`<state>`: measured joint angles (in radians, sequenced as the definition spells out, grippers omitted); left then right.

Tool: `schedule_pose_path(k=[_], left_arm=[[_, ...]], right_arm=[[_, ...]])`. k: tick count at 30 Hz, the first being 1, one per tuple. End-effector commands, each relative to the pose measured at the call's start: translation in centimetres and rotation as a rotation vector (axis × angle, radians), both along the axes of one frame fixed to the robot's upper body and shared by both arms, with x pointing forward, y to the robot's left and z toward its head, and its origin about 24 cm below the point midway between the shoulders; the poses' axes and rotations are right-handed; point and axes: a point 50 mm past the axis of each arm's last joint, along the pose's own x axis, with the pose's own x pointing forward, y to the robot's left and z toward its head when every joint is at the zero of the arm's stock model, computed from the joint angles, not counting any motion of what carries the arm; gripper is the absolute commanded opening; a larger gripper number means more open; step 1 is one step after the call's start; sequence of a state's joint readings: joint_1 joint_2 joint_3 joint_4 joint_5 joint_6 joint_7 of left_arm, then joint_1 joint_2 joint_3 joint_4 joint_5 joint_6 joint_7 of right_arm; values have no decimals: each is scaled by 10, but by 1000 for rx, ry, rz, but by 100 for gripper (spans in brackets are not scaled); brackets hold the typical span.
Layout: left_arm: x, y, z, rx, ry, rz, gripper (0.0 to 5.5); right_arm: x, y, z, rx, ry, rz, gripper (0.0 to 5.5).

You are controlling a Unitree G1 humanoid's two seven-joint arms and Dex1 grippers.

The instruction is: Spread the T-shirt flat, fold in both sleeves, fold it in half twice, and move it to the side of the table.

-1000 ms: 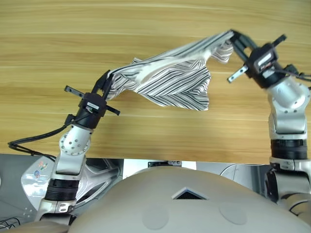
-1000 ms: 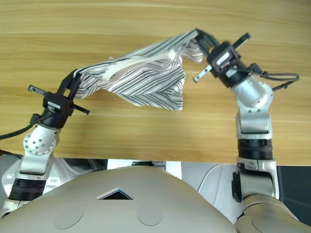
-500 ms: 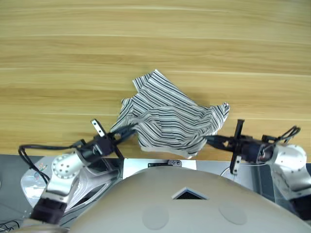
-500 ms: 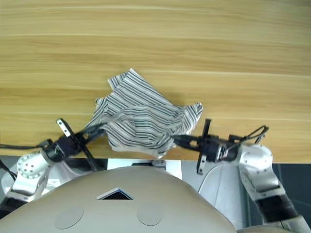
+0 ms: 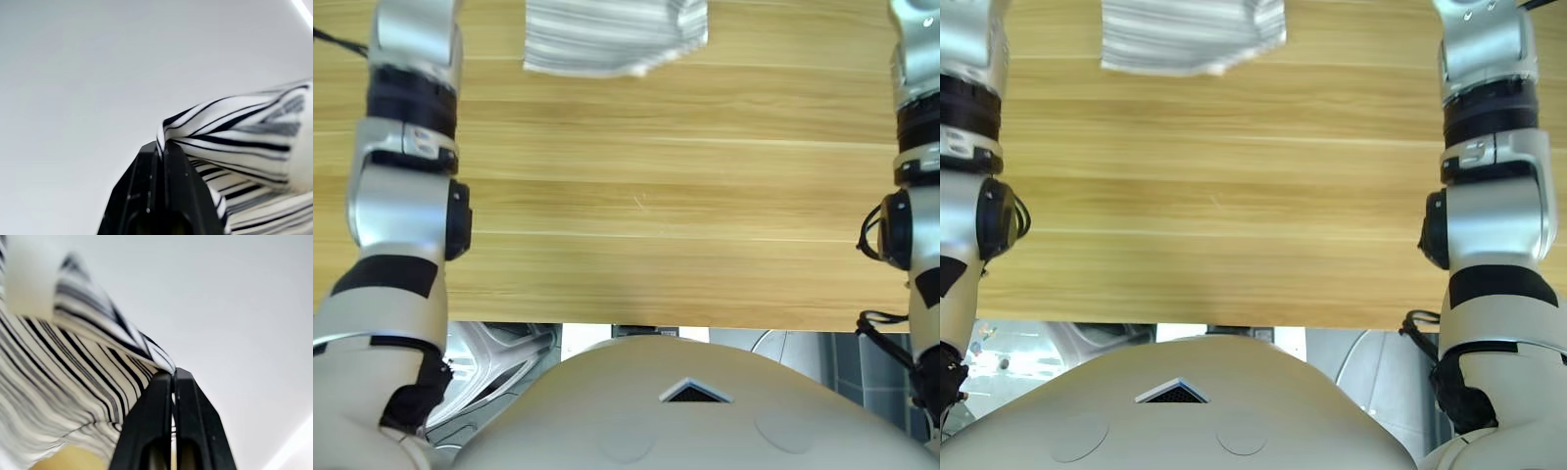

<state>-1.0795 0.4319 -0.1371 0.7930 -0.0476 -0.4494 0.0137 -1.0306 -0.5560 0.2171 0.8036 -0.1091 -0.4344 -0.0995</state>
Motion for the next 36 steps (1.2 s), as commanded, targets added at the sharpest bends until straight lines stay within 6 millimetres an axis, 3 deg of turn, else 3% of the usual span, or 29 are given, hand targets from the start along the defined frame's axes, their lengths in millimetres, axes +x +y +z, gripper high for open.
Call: schedule_pose_path(k=[1, 3, 5, 6, 8, 10, 12, 18, 22, 27, 30, 33, 36], left_arm=[[-43, -19, 11, -162, -252, -462, 0], [-69, -11, -114, 36, 124, -550, 0], [-135, 3, -212, 234, 457, -632, 0], [-170, 7, -244, 341, 577, -677, 0], [-239, 12, -289, 433, 819, -794, 0], [-274, 13, -300, 439, 920, -845, 0], [-286, 15, -299, 456, 945, -858, 0], [-279, 31, -291, 453, 945, -737, 0], [-290, 32, -288, 421, 953, -746, 0], [-289, 54, -287, 424, 982, -632, 97], [-307, 50, -285, 381, 998, -658, 144], [-329, 45, -284, 289, 1047, -653, 195], [-335, 53, -279, 201, 1055, -590, 246]], right_arm=[[-26, 12, 3, 258, -89, 445, 0], [-85, 21, -98, 87, 256, 728, 0], [-168, 15, -174, -133, 609, 959, 0], [-203, 8, -195, -205, 753, 1034, 0], [-243, -1, -208, -224, 904, 1081, 0], [-254, -2, -203, -218, 932, 1096, 0], [-254, -2, -197, -228, 932, 1094, 0], [-249, -10, -204, -222, 1010, 1024, 0], [-246, -26, -218, -271, 1092, 928, 0], [-253, -41, -235, -355, 1187, 842, 0], [-261, -45, -239, -372, 1217, 835, 0], [-268, -42, -234, -366, 1209, 869, 59], [-274, -33, -229, -373, 1198, 925, 113]])
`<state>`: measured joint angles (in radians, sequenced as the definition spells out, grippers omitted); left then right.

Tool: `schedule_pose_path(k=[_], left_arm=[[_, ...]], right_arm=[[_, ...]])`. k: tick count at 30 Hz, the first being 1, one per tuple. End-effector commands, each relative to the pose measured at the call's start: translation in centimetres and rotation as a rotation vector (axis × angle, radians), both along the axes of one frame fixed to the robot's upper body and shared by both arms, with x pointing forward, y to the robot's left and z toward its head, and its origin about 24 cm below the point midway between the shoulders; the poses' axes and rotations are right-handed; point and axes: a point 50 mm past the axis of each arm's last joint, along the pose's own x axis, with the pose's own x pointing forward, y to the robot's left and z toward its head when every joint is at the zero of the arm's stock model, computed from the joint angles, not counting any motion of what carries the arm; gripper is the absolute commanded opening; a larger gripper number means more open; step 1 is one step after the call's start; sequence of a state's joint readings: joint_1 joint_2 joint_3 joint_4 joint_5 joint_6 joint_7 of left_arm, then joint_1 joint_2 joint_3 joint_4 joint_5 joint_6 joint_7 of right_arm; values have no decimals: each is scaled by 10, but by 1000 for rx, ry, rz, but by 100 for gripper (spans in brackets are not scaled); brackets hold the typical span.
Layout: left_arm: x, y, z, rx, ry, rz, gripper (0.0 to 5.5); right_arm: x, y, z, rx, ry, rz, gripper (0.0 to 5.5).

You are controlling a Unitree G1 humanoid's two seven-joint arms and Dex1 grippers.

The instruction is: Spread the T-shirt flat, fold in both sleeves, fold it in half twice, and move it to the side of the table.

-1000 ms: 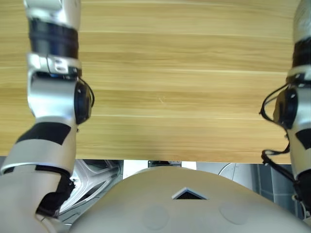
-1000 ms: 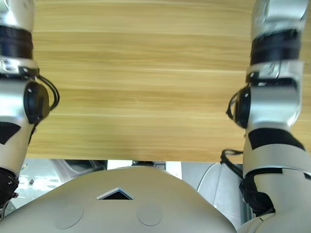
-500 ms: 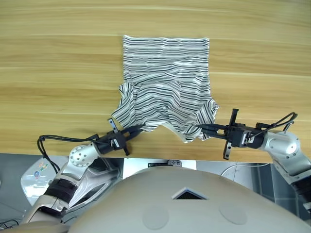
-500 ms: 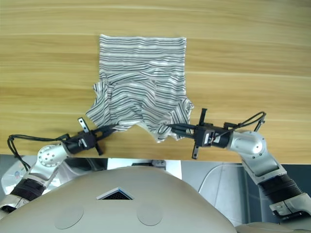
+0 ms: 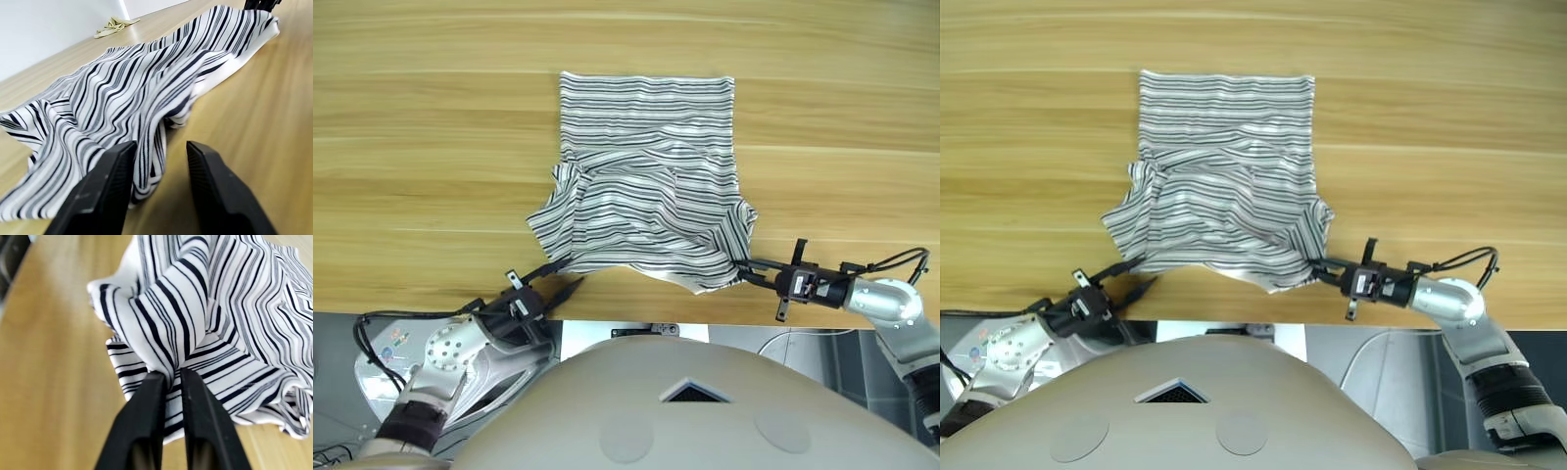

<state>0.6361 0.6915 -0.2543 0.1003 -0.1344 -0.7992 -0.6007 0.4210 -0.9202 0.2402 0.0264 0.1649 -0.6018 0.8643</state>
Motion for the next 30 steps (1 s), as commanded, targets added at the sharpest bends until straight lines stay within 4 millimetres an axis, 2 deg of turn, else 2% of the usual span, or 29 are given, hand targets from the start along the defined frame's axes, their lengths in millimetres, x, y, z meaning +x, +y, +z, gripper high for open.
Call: schedule_pose_path(k=[1, 4, 6, 8, 11, 12, 14, 15, 18, 23, 24, 27, 30], left_arm=[[-11, 12, 0, -21, 69, 108, 266], [-3, 19, 15, -122, 19, 190, 315], [17, 25, 41, -316, -100, 264, 350], [35, 32, 58, -454, -186, 312, 386], [57, 45, 71, -636, -252, 403, 437], [63, 49, 73, -714, -260, 444, 437], [75, 51, 71, -784, -258, 494, 437], [81, 49, 67, -796, -247, 516, 437], [101, 36, 54, -760, -224, 581, 437], [117, 9, 63, -789, -229, 554, 437], [118, 5, 65, -795, -232, 543, 437], [122, 0, 65, -808, -214, 549, 437], [124, 1, 58, -795, -174, 600, 437]], right_arm=[[-7, 9, 7, 12, 7, 68, 136], [-4, 7, 13, 31, -8, 34, 190], [1, 8, 28, 132, -37, 3, 193], [11, 2, 44, 231, -69, -45, 193], [30, -19, 65, 409, -128, -160, 193], [36, -22, 77, 525, -148, -184, 193], [46, -20, 94, 687, -163, -186, 193], [52, -15, 97, 710, -158, -168, 193], [80, 16, 77, 527, -120, -97, 193], [167, 60, 41, 234, -217, -327, 193], [178, 66, 37, 182, -233, -344, 193], [199, 77, 26, 116, -218, -387, 193], [212, 77, 17, 46, -191, -430, 193]])
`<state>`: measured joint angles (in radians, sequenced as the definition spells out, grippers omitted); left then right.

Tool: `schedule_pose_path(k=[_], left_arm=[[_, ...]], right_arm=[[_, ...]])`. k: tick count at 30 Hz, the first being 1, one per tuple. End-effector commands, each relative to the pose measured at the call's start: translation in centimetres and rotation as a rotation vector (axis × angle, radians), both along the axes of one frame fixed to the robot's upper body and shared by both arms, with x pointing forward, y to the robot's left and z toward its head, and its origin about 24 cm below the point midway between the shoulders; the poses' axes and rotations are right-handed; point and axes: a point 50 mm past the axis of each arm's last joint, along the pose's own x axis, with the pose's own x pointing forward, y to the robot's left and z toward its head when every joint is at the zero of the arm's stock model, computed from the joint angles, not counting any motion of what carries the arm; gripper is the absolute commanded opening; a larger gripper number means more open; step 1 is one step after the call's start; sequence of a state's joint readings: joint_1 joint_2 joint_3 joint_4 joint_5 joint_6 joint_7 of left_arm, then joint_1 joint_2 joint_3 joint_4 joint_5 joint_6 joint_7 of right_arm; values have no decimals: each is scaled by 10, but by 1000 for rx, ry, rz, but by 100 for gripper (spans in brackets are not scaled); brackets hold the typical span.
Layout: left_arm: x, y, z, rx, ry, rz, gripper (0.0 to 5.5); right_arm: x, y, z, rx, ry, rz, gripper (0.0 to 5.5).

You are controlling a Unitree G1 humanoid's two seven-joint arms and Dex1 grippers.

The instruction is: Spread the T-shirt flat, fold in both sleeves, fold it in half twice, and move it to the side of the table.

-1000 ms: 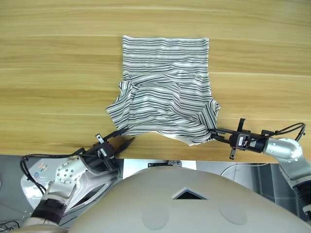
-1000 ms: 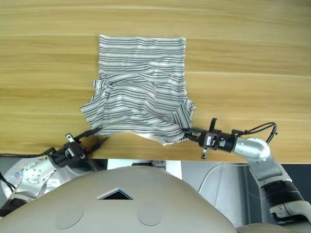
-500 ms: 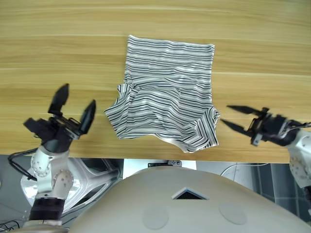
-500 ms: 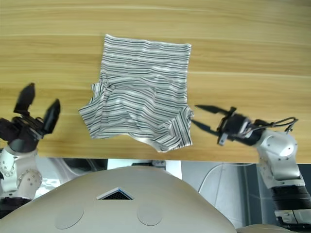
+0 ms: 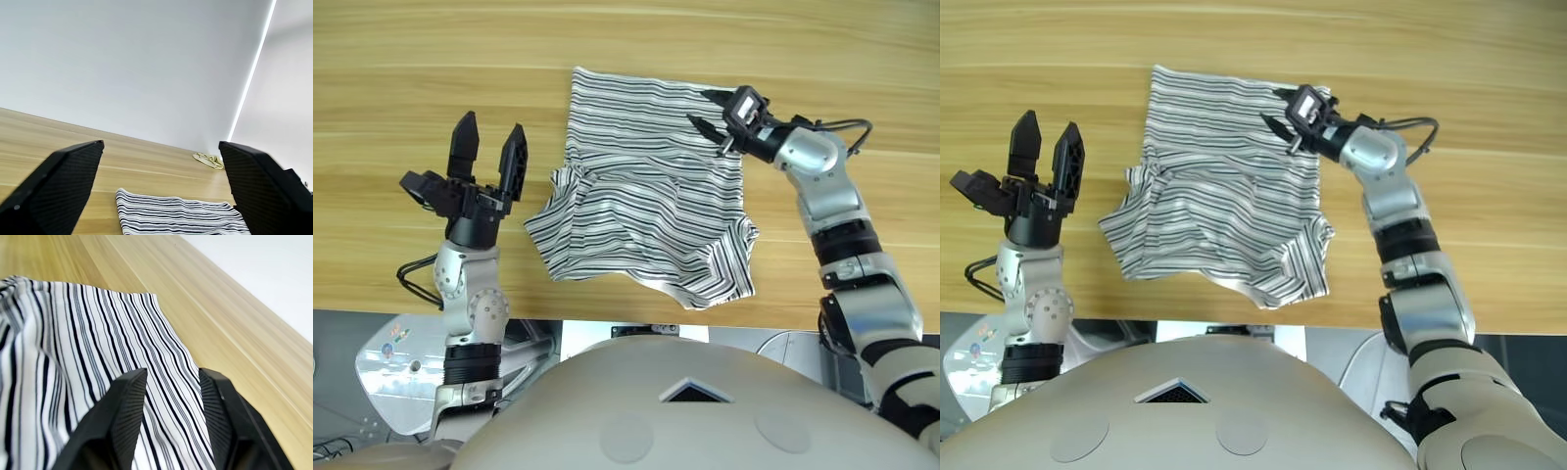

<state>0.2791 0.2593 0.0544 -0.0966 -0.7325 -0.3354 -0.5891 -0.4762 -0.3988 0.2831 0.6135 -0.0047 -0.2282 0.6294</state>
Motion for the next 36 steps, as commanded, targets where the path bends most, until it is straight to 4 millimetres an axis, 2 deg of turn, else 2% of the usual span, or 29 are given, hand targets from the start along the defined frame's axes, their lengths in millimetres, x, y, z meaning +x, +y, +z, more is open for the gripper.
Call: schedule_pose_path(k=[1, 4, 9, 13, 16, 19, 23, 26, 28, 29, 31, 33, 34, 36], left_arm=[[6, 0, -5, 0, 65, 37, 437], [12, -4, -1, 11, 97, 78, 437], [17, -11, 14, 26, 84, 91, 437], [20, -16, 26, 21, 62, 91, 437], [25, -16, 21, 1, 100, 117, 437], [29, -22, 15, -7, 129, 109, 437], [30, -30, 7, 0, 164, 91, 437], [29, -38, -3, 101, 189, 63, 437], [28, -44, -15, 316, 194, 34, 437], [30, -44, -24, 463, 204, 23, 437], [38, -40, -37, 711, 205, -21, 437], [53, -29, -50, 933, 226, -51, 437], [63, -20, -55, 1031, 256, -55, 437], [74, 0, -58, 1135, 324, -13, 437]], right_arm=[[14, -5, -9, -77, 51, -57, 193], [17, -18, -26, -168, 120, -155, 193], [24, -34, -39, -164, 276, -377, 193], [43, -34, -24, -88, 271, -613, 193], [57, -29, -6, -13, 193, -728, 193], [65, -16, 6, 45, 168, -734, 193], [70, 4, 12, 97, 146, -709, 193], [70, 10, 13, 192, 148, -737, 193], [71, 14, 20, 354, 131, -684, 193], [67, 15, 21, 438, 104, -599, 193], [44, 7, 17, 511, -13, -397, 193], [-2, -5, 17, 472, -143, -237, 193], [-30, -11, 27, 463, -199, -174, 193], [-70, -18, 52, 468, -280, -101, 193]])
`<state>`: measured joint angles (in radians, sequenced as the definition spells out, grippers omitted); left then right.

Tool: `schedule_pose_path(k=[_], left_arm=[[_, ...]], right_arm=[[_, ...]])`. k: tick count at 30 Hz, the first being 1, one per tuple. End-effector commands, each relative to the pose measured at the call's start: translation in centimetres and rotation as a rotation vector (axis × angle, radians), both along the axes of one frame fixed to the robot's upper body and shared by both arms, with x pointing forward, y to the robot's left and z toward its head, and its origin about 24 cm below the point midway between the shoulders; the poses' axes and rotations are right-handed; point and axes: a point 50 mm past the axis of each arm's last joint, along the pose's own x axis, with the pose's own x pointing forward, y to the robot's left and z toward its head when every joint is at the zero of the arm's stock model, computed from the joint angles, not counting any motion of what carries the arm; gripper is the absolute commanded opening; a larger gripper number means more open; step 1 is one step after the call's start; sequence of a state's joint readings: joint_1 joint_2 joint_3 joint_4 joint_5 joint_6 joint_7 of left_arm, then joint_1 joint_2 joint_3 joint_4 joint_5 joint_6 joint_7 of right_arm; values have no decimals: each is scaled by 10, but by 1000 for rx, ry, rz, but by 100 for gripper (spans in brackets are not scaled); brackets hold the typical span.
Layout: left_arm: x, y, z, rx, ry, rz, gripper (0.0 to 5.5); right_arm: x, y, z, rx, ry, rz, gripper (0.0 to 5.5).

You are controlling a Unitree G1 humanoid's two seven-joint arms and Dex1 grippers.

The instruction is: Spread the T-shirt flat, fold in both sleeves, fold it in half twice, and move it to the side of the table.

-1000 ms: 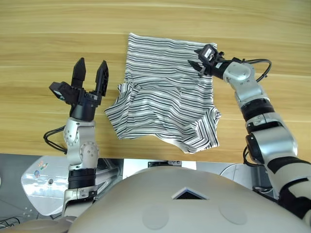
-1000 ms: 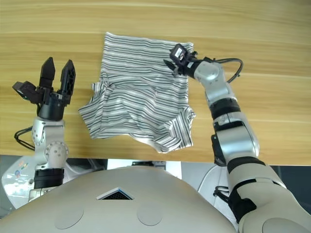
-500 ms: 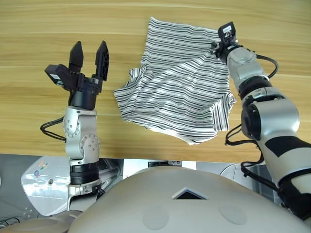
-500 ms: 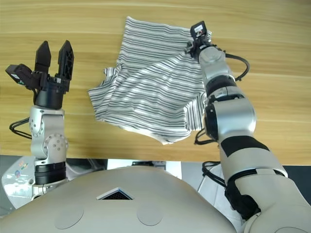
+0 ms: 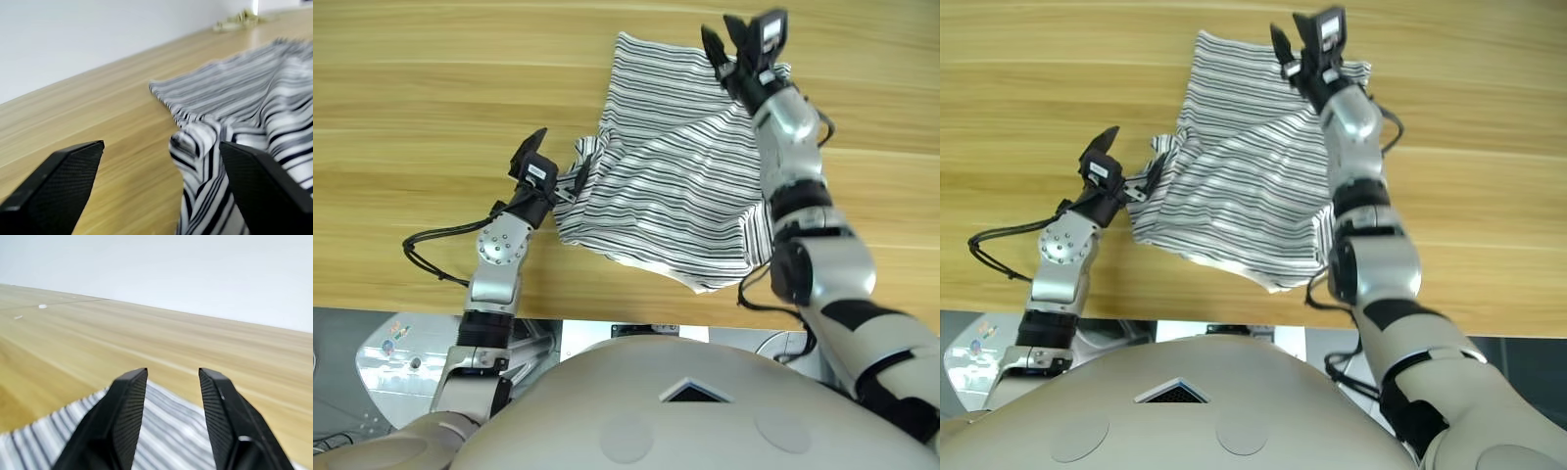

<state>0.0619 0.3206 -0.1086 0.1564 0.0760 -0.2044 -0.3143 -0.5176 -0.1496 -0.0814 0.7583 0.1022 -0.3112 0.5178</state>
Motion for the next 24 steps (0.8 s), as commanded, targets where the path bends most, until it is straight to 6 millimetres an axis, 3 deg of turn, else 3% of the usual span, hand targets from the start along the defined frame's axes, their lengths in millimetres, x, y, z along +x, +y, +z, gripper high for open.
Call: schedule_pose_path(k=[1, 4, 9, 12, 15, 19, 22, 24], left_arm=[[33, 39, -13, 351, 91, 36, 437], [24, 60, -25, 362, 169, 156, 437], [-20, 78, -42, 312, 252, 277, 437], [-45, 94, -50, 271, 306, 417, 437], [-62, 91, -46, 227, 301, 491, 437], [-73, 82, -35, 151, 293, 536, 437], [-68, 70, -36, 114, 290, 528, 437], [-72, 74, -35, 99, 298, 567, 437]], right_arm=[[-97, -23, 54, -62, -282, 168, 193], [-120, -34, 70, -65, -290, 145, 193], [-177, -62, 21, -333, -37, 306, 193], [-211, -68, 22, -307, 25, 394, 193], [-228, -61, 16, -313, 86, 469, 193], [-229, -52, 4, -289, 135, 440, 193], [-203, -38, -18, -269, 167, 359, 193], [-181, -35, -27, -249, 185, 289, 193]])
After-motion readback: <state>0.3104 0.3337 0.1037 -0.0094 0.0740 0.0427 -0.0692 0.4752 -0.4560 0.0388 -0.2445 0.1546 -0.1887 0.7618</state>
